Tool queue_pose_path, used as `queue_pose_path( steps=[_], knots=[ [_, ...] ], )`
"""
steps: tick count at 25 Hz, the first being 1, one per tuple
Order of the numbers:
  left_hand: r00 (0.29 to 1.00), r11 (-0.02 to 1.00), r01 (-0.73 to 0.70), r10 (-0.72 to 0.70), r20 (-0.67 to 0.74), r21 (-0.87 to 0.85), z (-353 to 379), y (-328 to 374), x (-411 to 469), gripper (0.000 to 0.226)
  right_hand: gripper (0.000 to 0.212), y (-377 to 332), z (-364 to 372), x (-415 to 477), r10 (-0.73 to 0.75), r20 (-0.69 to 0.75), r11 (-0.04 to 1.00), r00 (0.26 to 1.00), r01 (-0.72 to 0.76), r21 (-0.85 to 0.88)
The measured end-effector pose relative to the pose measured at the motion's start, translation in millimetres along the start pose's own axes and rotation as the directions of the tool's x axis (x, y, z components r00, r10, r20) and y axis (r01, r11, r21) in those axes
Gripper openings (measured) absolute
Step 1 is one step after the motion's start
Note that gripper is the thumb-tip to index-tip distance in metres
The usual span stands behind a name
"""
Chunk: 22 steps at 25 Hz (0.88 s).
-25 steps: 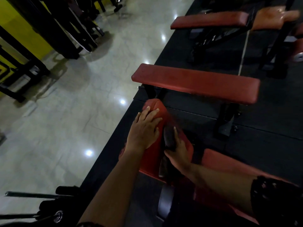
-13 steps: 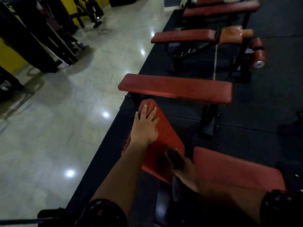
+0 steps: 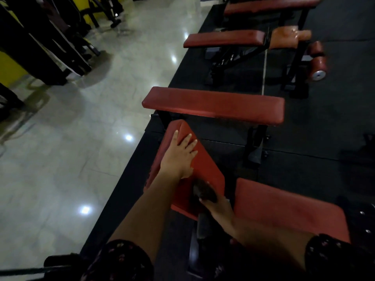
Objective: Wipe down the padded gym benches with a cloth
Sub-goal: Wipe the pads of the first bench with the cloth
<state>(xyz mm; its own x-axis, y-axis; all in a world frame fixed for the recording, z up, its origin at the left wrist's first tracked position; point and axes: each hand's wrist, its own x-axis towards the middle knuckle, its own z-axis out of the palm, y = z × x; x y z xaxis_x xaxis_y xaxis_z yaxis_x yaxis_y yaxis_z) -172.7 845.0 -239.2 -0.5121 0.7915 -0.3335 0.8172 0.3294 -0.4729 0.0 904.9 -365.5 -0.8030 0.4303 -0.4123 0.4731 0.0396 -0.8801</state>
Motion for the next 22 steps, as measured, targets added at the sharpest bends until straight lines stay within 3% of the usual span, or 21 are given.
queue_pose_path(
  steps=[5, 9, 12, 16, 20, 22],
  knots=[
    [1.000, 1.000, 0.001, -0.001, -0.009, 0.008, -2.9, 1.1, -1.0, 0.060, 0.063, -33.2, -34.8, 88.1, -0.080, -0.039, 0.995, 0.996, 0.078, -0.058],
    [1.000, 0.990, 0.003, 0.001, -0.023, 0.138, -3.4, 1.2, 2.5, 0.066, 0.063, -53.5, -48.9, 151.1, -0.096, -0.029, 0.994, 0.995, 0.095, -0.048],
    [0.998, 0.978, 0.022, -0.008, -0.068, 0.208, -0.9, 1.7, 2.9, 0.079, 0.063, -55.4, -51.8, 176.2, 0.022, -0.104, 0.999, 0.994, -0.017, 0.047],
    [0.999, 0.973, 0.018, -0.008, -0.044, 0.231, 5.0, 3.0, 4.0, 0.078, 0.065, -39.4, -44.2, 165.3, 0.034, 0.005, 0.998, 0.999, -0.034, 0.058],
    [1.000, 0.972, -0.007, 0.004, 0.016, 0.234, 7.7, 2.9, 8.9, 0.069, 0.074, -12.1, -21.5, 122.8, 0.022, -0.039, 0.998, 0.999, -0.019, 0.067],
    [1.000, 0.973, -0.007, 0.000, 0.029, 0.231, 6.7, 3.6, 8.6, 0.068, 0.078, 14.0, -4.3, 91.4, 0.006, 0.021, 0.997, 1.000, -0.007, 0.072]
  ],
)
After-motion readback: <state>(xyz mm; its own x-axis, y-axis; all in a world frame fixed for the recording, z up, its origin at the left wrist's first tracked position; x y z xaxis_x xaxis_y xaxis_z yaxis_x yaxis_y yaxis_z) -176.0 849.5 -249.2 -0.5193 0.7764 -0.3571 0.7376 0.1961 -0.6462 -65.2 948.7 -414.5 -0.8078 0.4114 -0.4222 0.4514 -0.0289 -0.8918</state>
